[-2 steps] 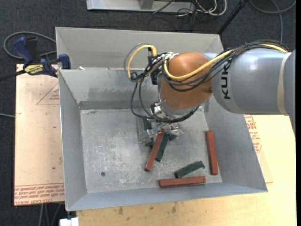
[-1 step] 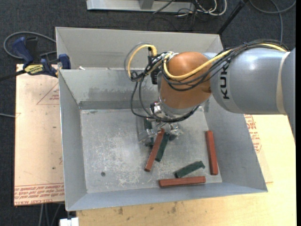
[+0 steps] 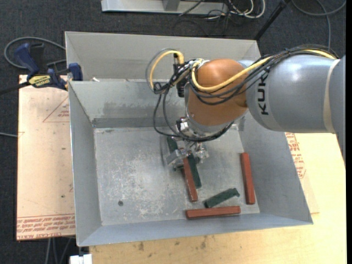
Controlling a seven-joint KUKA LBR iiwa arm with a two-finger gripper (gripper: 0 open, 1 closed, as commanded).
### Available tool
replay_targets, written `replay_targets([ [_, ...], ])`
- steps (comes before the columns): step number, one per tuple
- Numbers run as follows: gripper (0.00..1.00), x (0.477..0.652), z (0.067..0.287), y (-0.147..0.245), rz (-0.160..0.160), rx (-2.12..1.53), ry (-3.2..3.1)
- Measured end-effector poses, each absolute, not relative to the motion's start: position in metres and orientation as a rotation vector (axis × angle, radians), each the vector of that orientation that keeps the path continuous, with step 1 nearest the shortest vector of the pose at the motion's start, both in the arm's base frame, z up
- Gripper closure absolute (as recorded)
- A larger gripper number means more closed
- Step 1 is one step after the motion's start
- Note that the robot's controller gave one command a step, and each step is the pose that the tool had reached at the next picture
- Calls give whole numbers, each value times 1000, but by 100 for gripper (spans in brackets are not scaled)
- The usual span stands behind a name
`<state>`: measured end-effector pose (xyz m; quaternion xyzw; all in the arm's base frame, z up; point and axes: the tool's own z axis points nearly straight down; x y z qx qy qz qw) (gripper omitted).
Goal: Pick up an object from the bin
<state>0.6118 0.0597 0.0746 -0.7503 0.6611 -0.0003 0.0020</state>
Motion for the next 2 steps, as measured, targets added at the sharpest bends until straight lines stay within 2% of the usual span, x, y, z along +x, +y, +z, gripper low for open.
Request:
replay_targets([
  [1, 100, 614, 177, 61, -8, -2345, 2077],
  [2, 100, 615, 201, 62, -2, -2342, 2086],
])
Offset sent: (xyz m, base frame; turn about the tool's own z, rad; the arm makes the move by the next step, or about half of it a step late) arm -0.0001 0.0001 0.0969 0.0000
